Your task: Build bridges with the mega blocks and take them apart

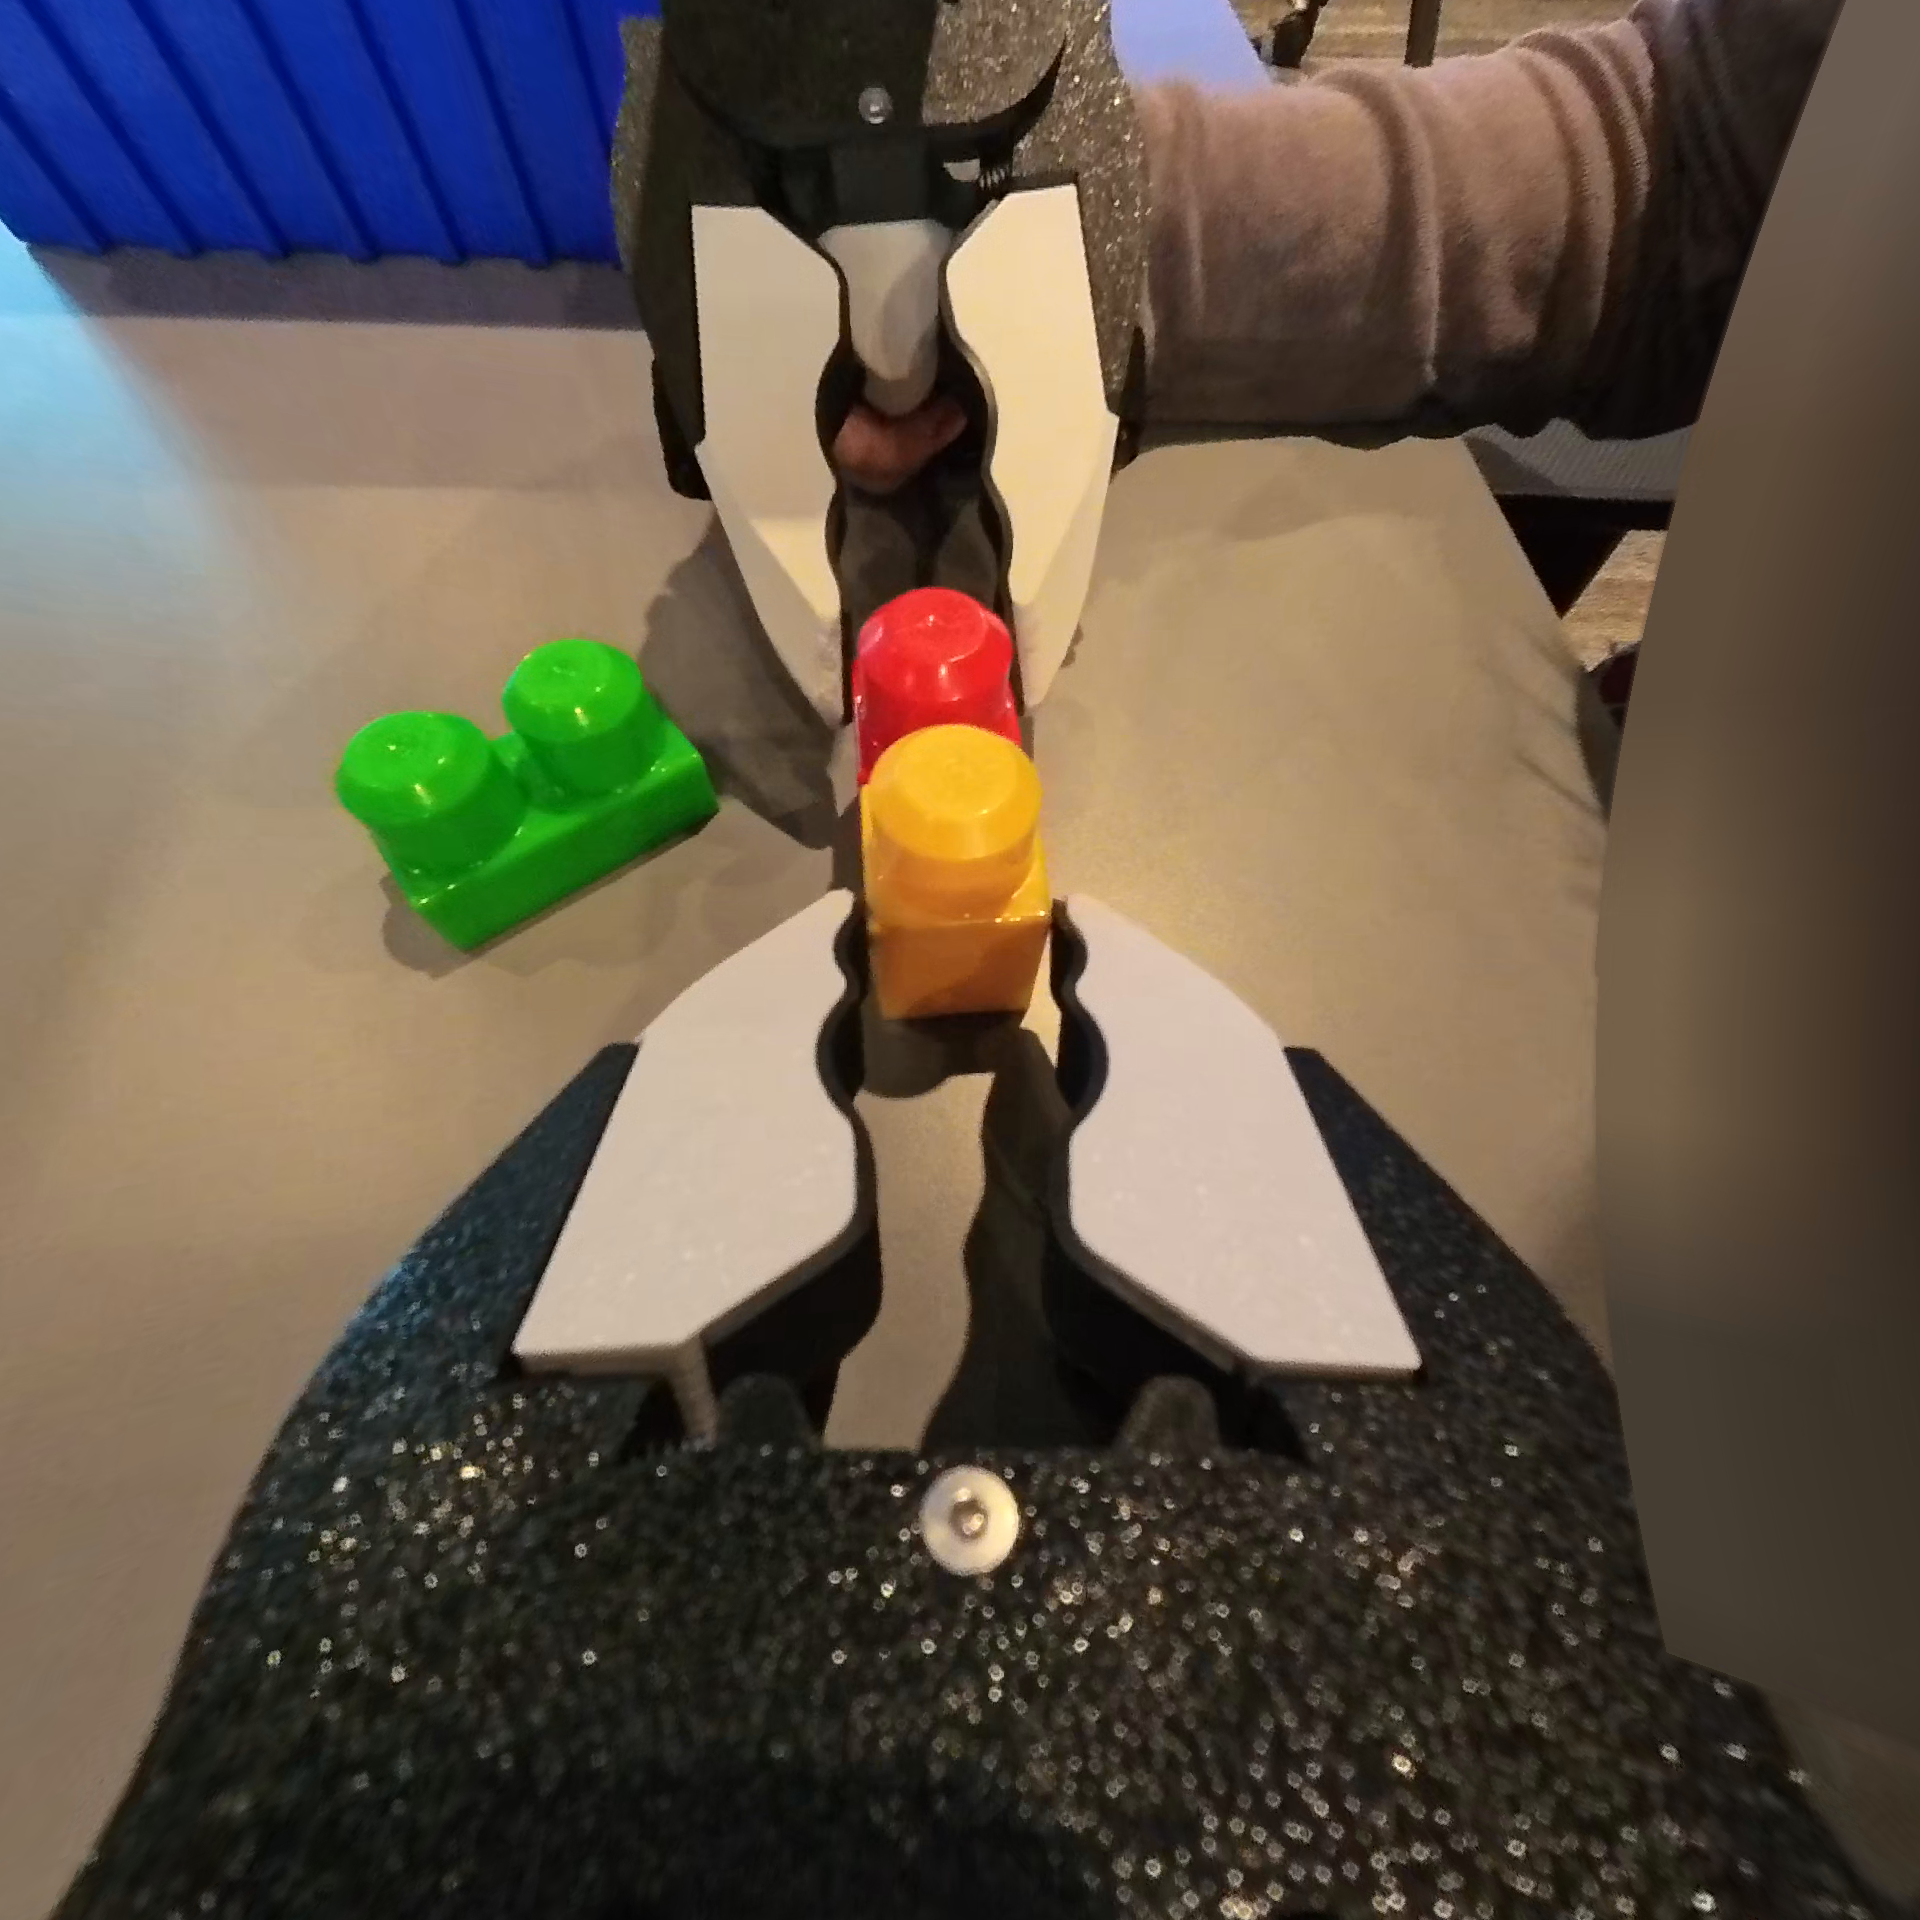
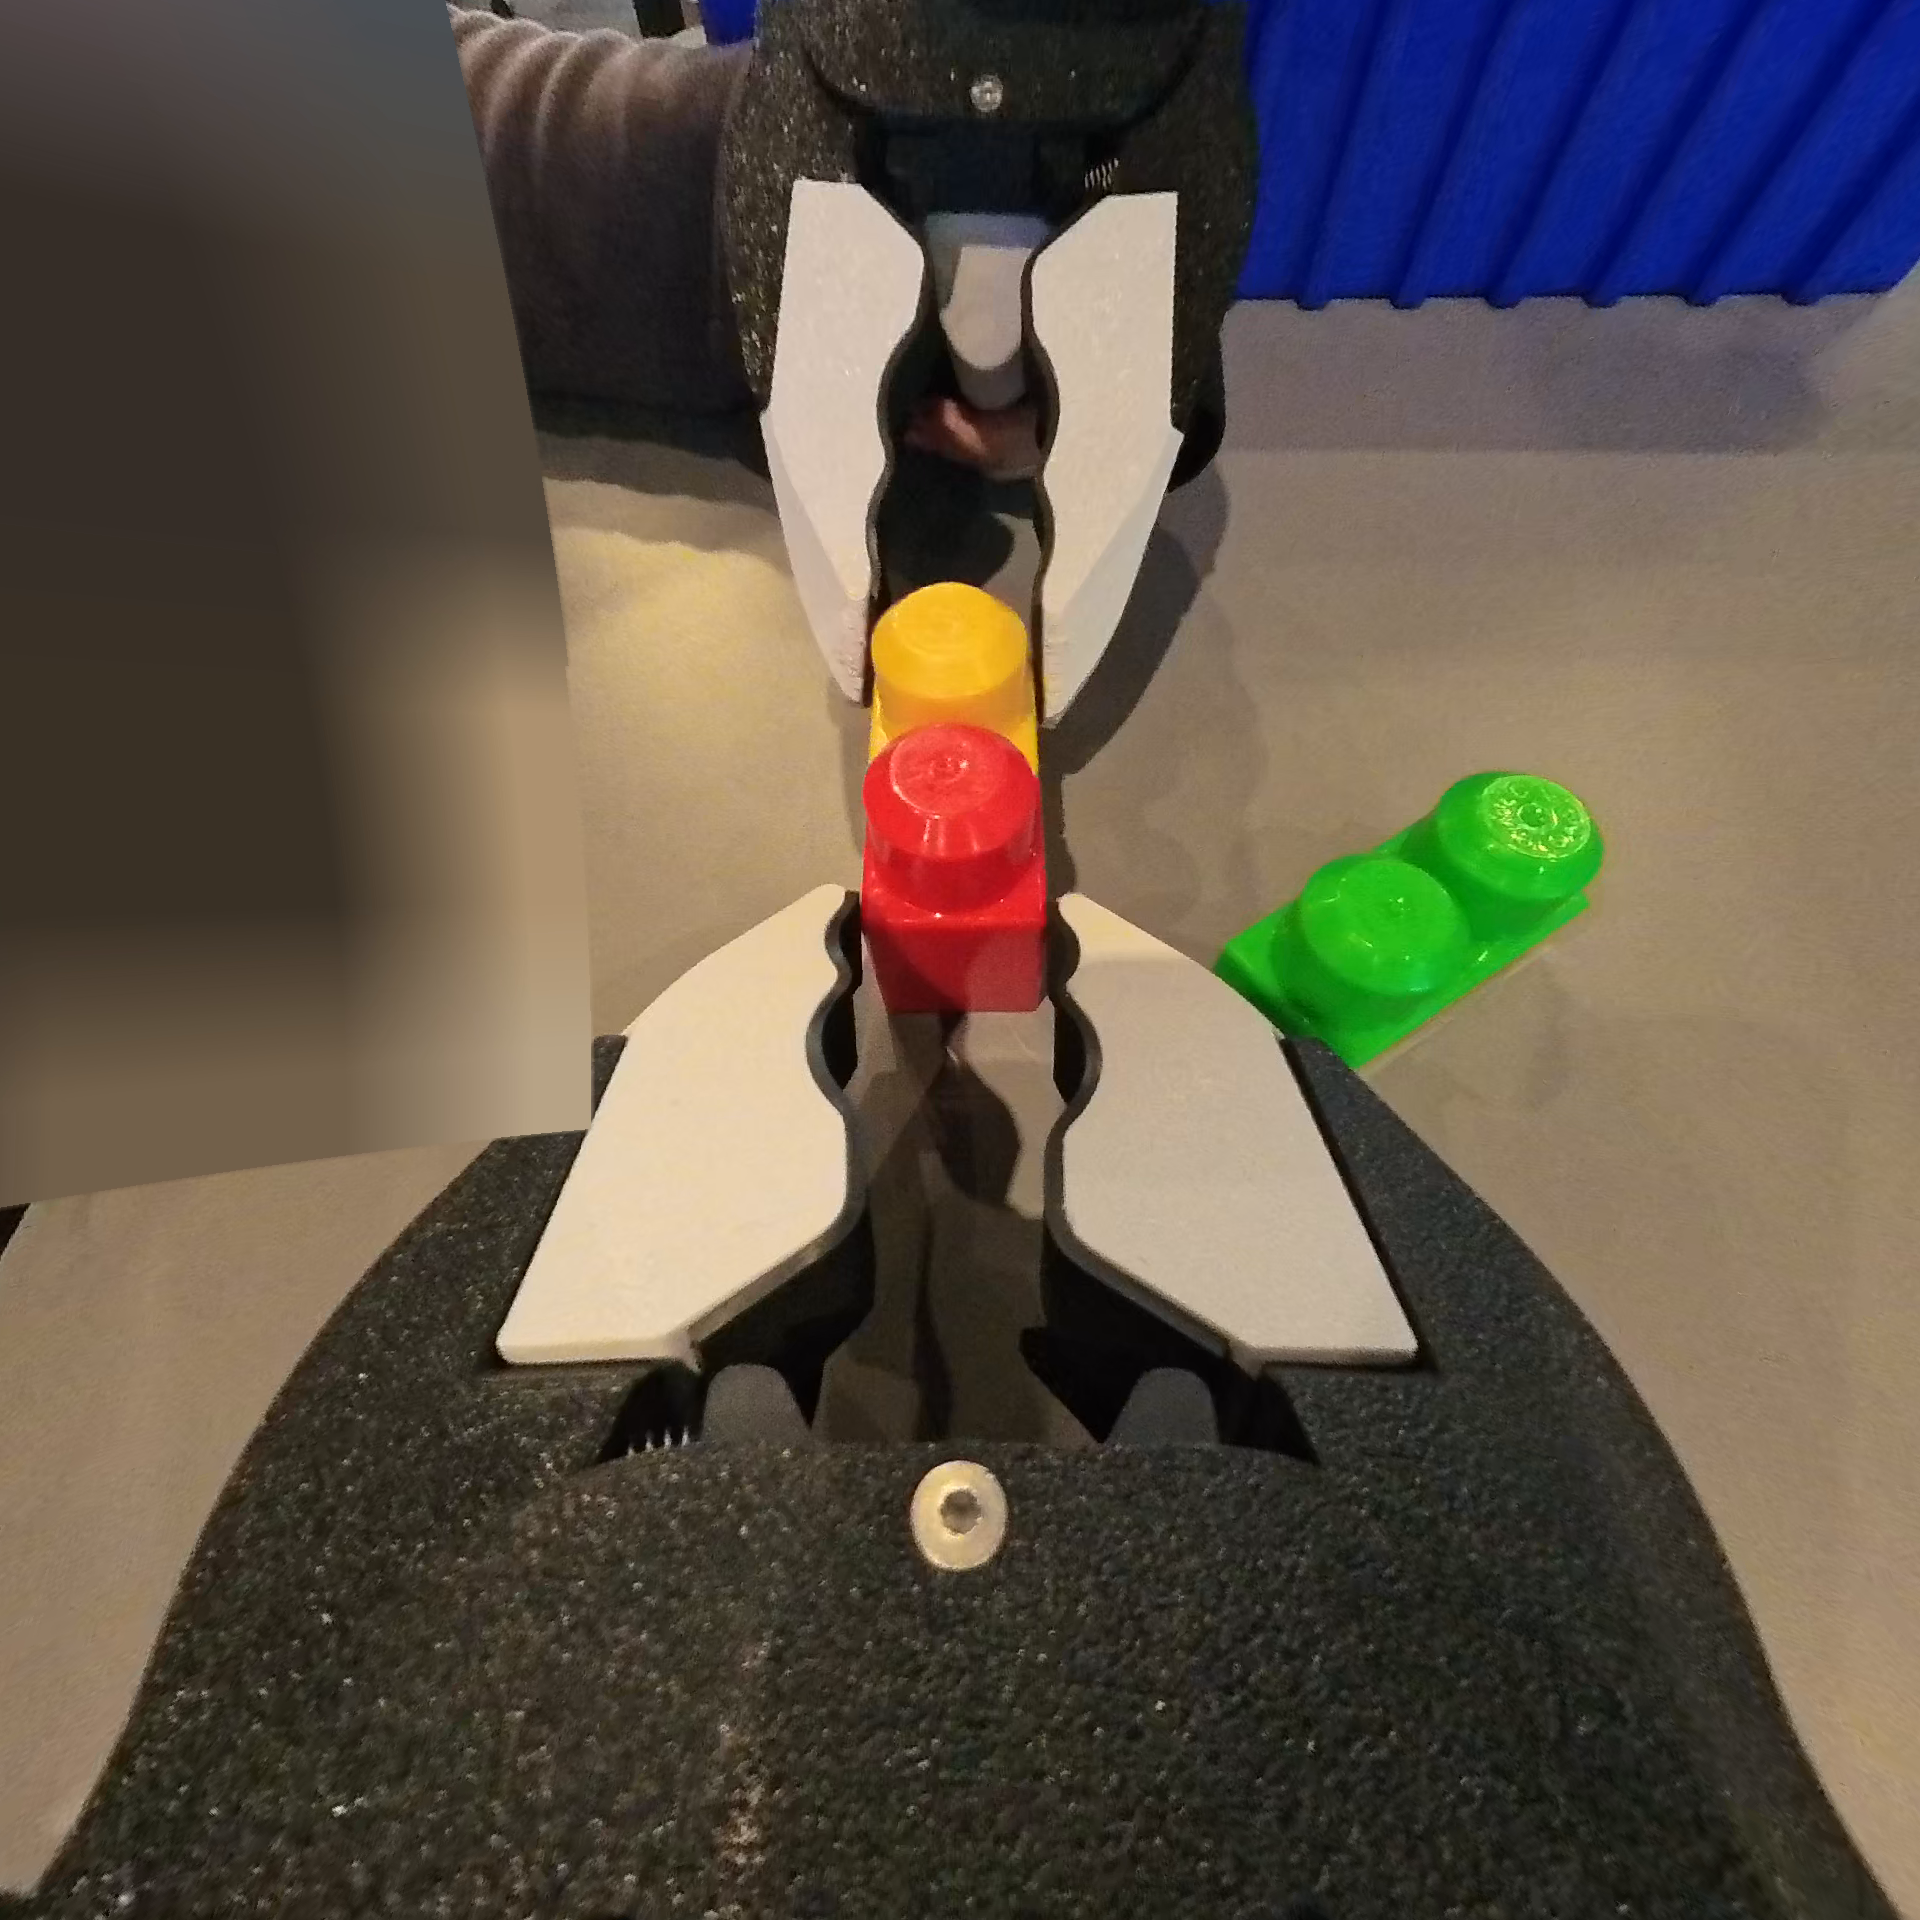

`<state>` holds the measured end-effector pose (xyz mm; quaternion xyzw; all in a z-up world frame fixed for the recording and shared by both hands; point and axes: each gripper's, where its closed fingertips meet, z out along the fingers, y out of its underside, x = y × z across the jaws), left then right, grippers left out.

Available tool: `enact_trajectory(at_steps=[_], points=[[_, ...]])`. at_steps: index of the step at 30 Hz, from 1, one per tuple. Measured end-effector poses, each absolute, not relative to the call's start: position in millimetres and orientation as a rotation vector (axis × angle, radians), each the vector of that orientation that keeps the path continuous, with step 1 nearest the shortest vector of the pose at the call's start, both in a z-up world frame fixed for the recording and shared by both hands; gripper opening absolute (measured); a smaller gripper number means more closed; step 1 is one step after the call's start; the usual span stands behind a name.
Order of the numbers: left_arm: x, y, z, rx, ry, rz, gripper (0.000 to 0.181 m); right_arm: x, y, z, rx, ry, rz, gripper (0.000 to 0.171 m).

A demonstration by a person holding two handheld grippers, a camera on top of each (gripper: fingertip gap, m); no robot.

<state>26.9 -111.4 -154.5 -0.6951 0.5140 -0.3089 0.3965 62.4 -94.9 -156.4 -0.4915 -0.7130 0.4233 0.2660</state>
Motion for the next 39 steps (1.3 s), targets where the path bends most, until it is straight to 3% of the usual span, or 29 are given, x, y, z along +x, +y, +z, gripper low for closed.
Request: enact_trajectory(at_steps=[17, 21, 26, 31, 36, 39], points=[[27.3, -110.4, -154.8, -1.758, 1.301, -0.780, 0.033, 61.1, -95.8, -149.9, -1.309, -1.896, 1.183, 0.038], [26.9, -108.8, -147.1, -1.718, 1.263, -0.798, 0.053, 60.9, -79.4, -110.3, -1.294, -1.636, 1.345, 0.043], [24.9, -107.4, -146.5, -1.739, 1.241, -0.819, 0.062, 62.4, -21.2, -126.5, -1.571, -1.419, 0.973, 0.051], [25.3, -107.4, -149.7, -1.754, 1.260, -0.790, 0.064, 47.2, -21.5, -141.7, -1.708, -1.435, 0.904, 0.045], [25.3, -106.9, -149.9, -1.762, 1.261, -0.781, 0.065, 38.5, -21.9, -164.1, -1.799, -1.506, 0.857, 0.054], [24.3, -106.5, -151.0, -1.774, 1.264, -0.771, 0.065, 44.7, -5.9, -167.0, -1.813, -1.466, 0.733, 0.049]])
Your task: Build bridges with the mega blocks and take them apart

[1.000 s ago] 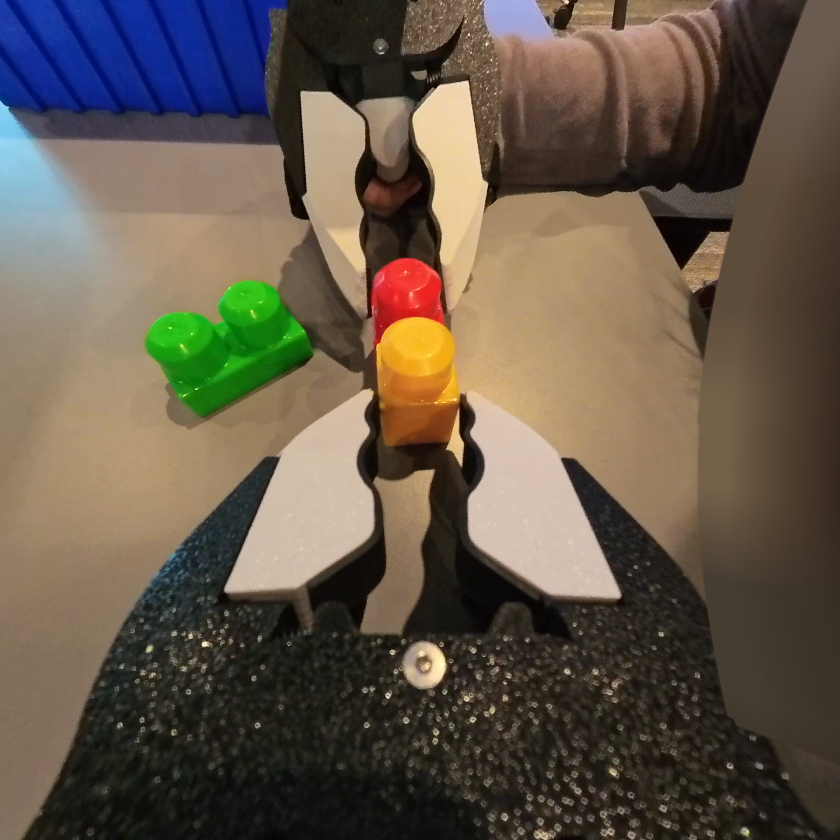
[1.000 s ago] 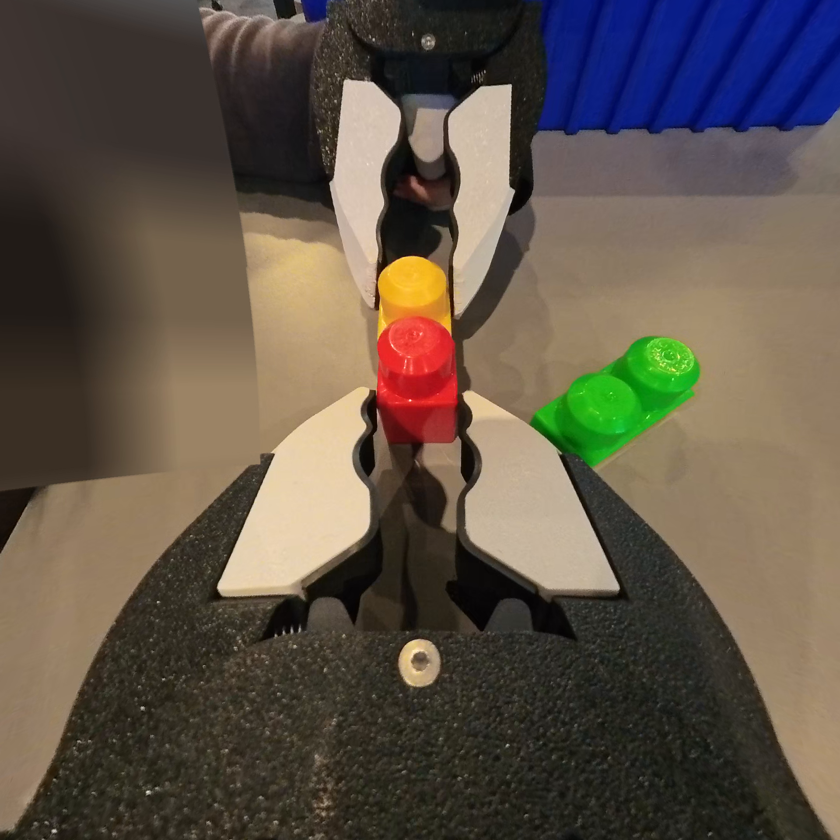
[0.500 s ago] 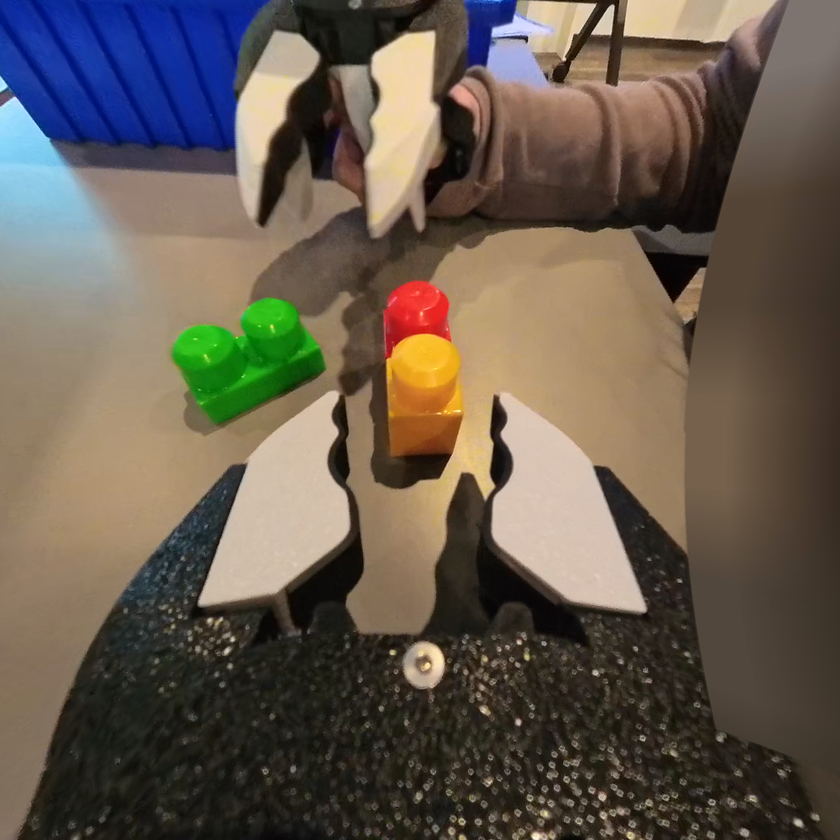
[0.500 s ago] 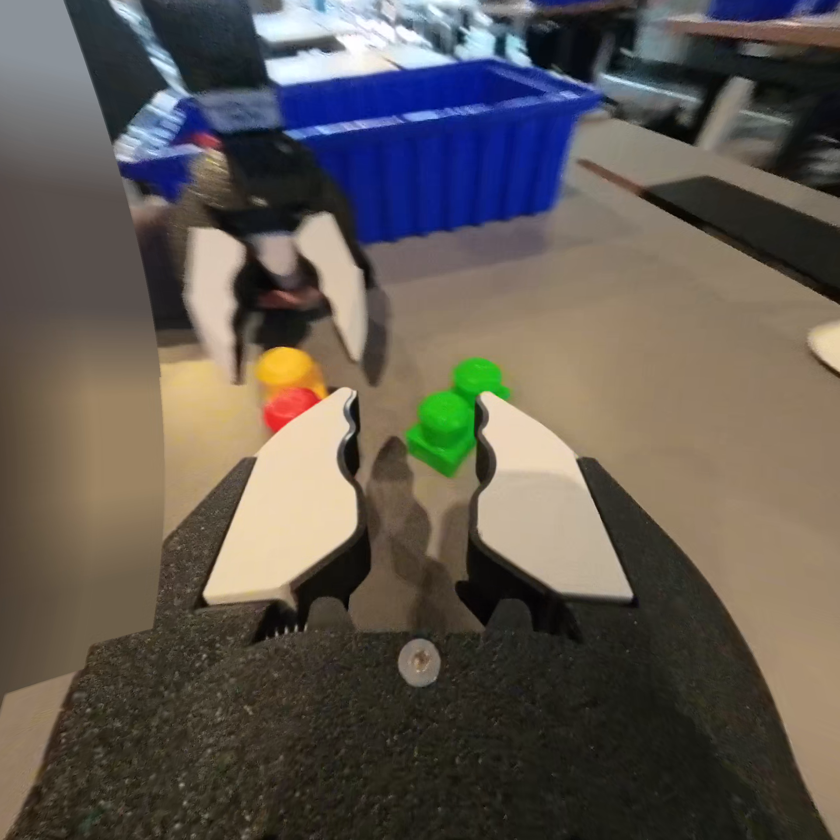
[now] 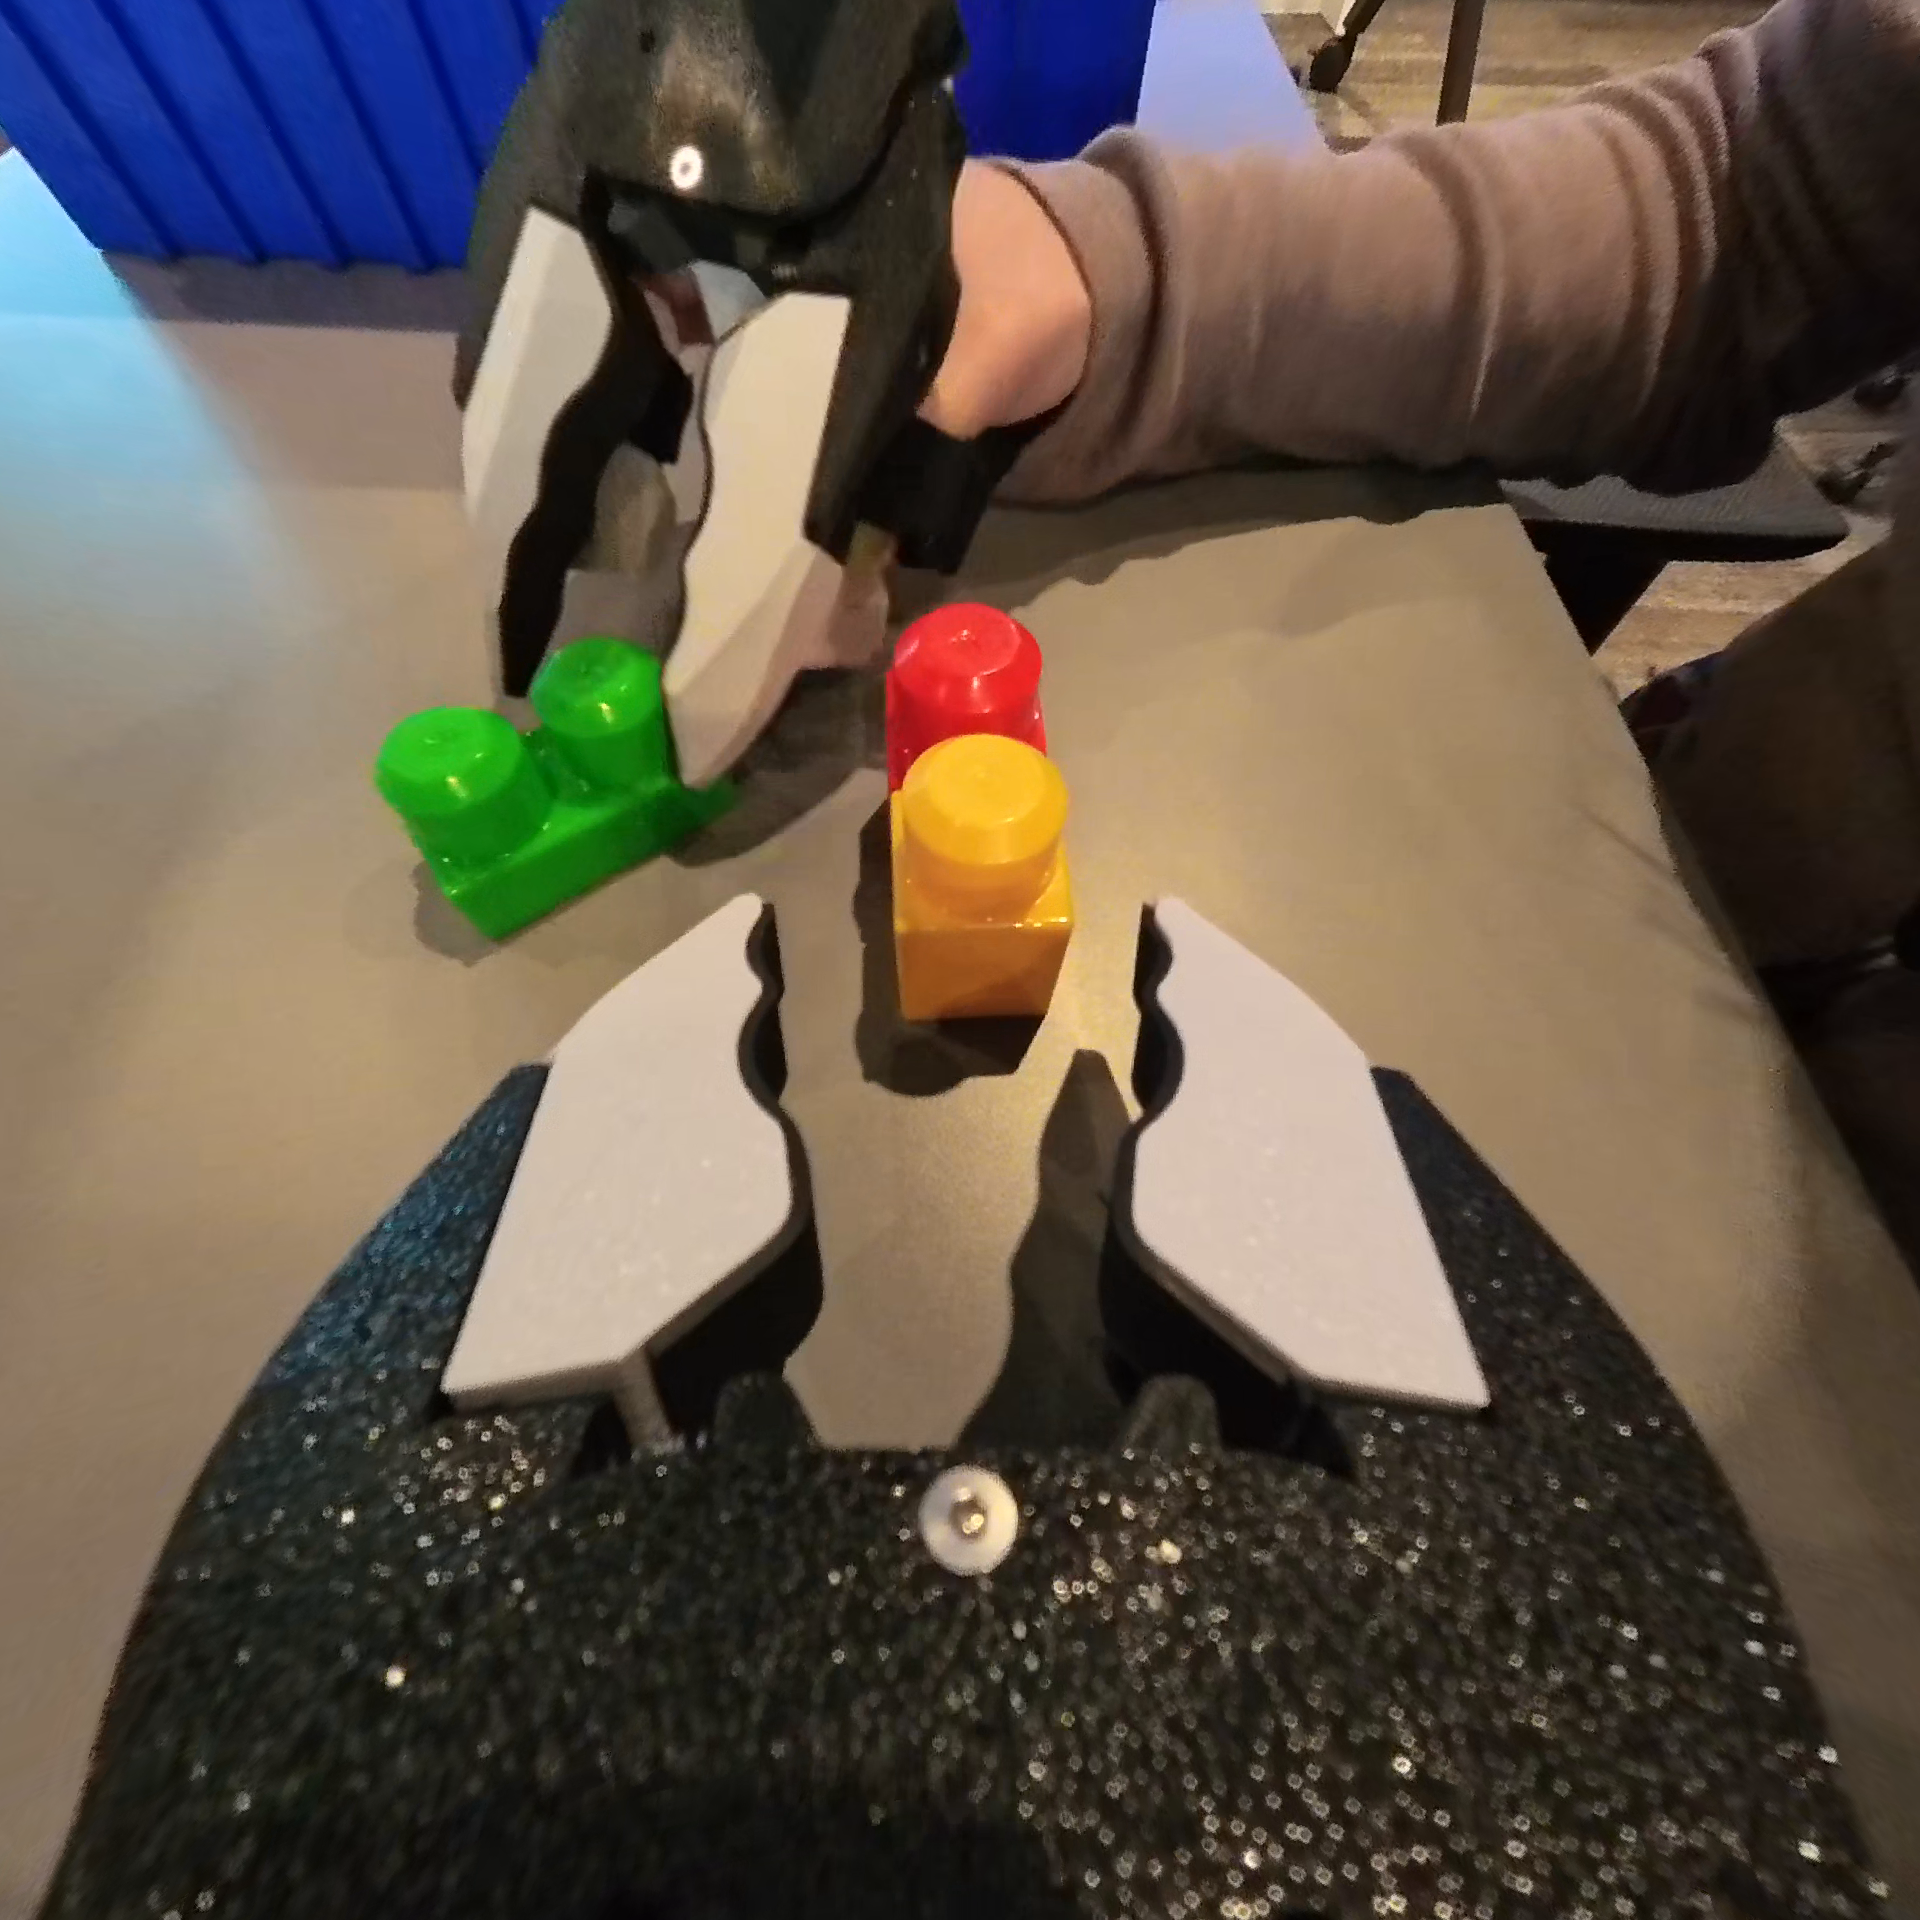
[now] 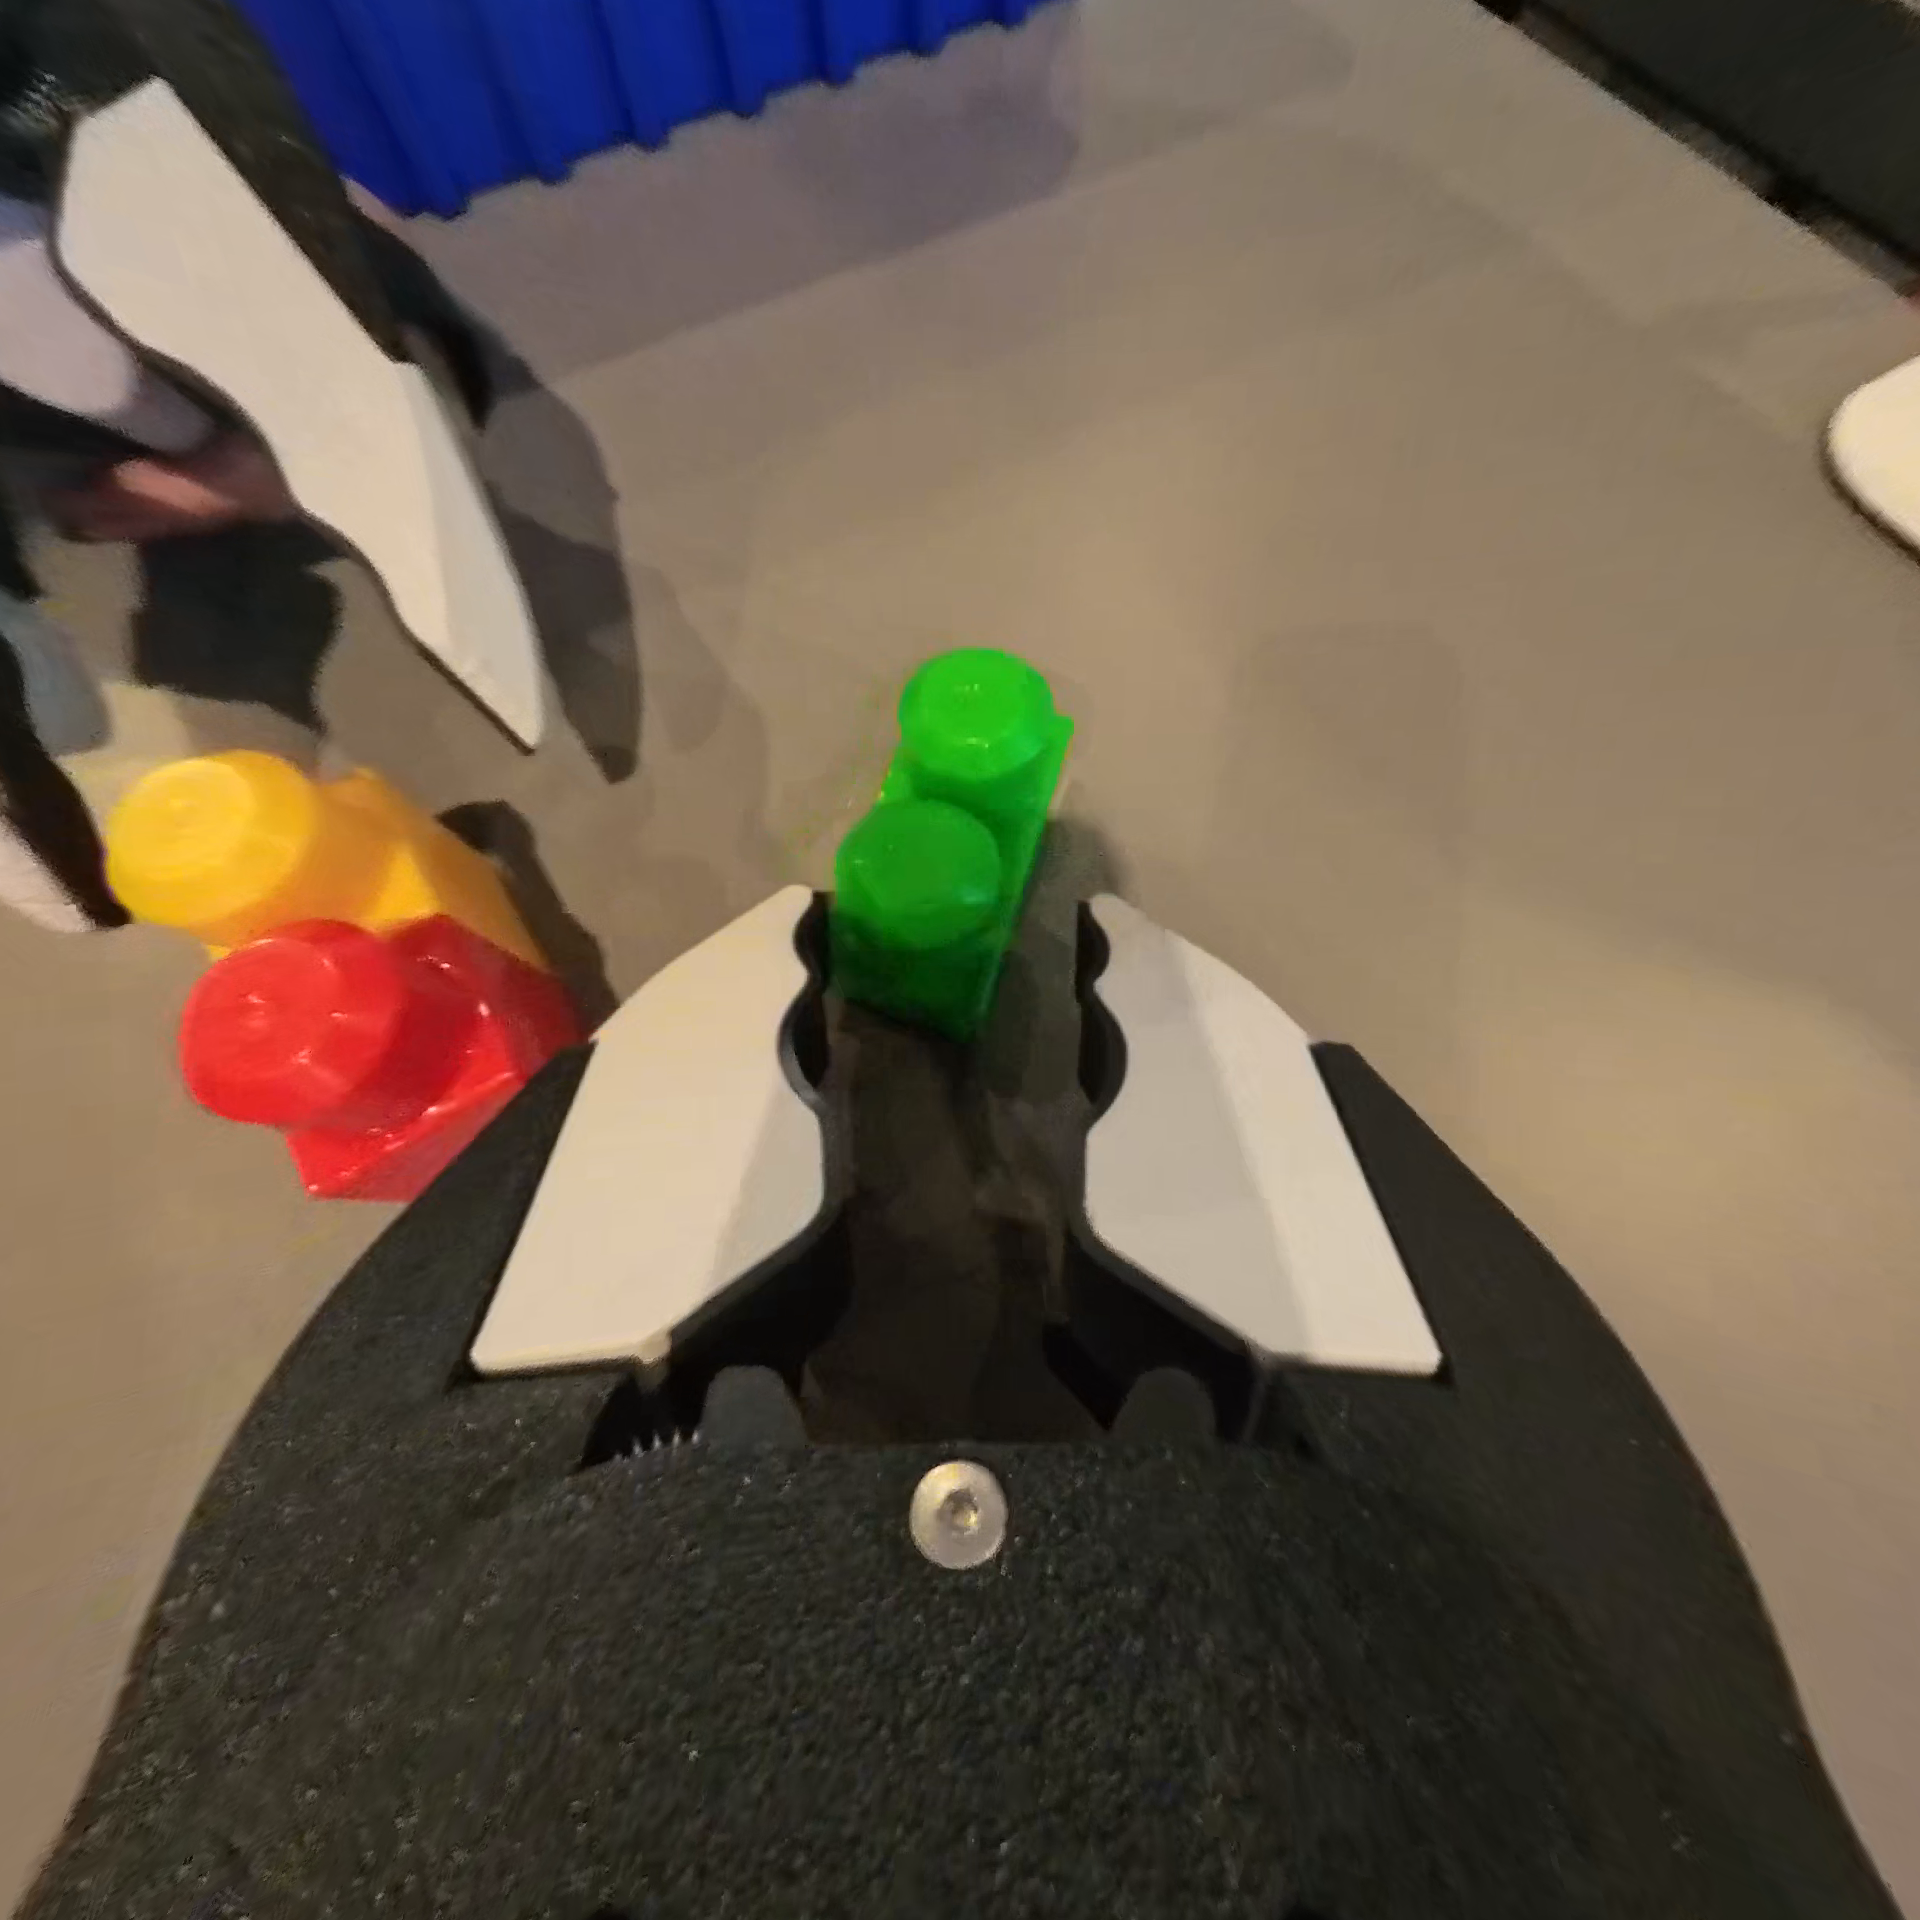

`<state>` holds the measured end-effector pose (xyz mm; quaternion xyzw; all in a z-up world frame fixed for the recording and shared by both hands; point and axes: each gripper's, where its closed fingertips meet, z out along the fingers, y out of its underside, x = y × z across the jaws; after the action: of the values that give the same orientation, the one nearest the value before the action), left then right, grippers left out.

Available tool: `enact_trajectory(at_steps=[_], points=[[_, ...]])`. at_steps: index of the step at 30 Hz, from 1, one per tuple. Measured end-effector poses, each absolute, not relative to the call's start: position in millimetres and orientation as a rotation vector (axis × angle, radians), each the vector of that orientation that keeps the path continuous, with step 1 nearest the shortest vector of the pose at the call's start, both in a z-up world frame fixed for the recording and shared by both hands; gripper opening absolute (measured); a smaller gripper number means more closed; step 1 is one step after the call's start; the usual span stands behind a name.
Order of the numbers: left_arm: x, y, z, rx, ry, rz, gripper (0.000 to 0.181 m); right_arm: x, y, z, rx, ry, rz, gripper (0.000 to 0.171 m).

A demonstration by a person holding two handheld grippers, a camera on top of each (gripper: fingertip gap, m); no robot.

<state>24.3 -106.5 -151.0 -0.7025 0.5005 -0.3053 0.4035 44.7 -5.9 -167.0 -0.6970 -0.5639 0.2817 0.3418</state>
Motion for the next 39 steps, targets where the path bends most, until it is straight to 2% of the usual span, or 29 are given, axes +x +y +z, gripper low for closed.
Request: enact_trajectory(at_steps=[2, 6, 8, 9, 15, 21, 24, 31, 35, 39], points=[[24.3, -106.4, -150.7, -1.779, 1.262, -0.773, 0.065, 44.8, -3.6, -162.4, -1.798, -1.441, 0.751, 0.044], [24.6, -105.6, -152.5, -1.787, 1.265, -0.766, 0.066, 38.2, -5.2, -175.9, -1.836, -1.498, 0.771, 0.052], [24.0, -105.1, -154.0, -1.796, 1.266, -0.760, 0.066, 38.5, -2.5, -178.7, -1.811, -1.537, 0.711, 0.039], [23.7, -104.7, -154.4, -1.799, 1.264, -0.757, 0.067, 39.0, -2.2, -177.4, -1.801, -1.541, 0.702, 0.038], [17.7, -103.0, -153.4, -1.858, 1.228, -0.778, 0.065, 46.0, -38.8, -121.9, -1.411, -1.651, 0.888, 0.036], [5.7, -95.4, -122.8, -1.792, 1.126, -0.744, 0.075, 56.6, -86.5, -93.3, -1.233, -1.832, 1.014, 0.036], [3.5, -96.9, -102.2, -1.712, 1.090, -0.746, 0.071, 56.1, -93.8, -99.2, -1.252, -1.949, 1.002, 0.035], [11.1, -99.8, -108.6, -1.704, 1.153, -0.691, 0.067, 50.7, -99.8, -121.0, -1.285, -2.101, 1.002, 0.035], [19.1, -104.6, -98.8, -1.625, 1.162, -0.693, 0.051, 53.5, -96.8, -129.9, -1.310, -2.143, 0.962, 0.035], [28.3, -103.0, -104.9, -1.641, 1.186, -0.630, 0.049, 51.1, -98.5, -134.1, -1.304, -2.168, 0.975, 0.035]])
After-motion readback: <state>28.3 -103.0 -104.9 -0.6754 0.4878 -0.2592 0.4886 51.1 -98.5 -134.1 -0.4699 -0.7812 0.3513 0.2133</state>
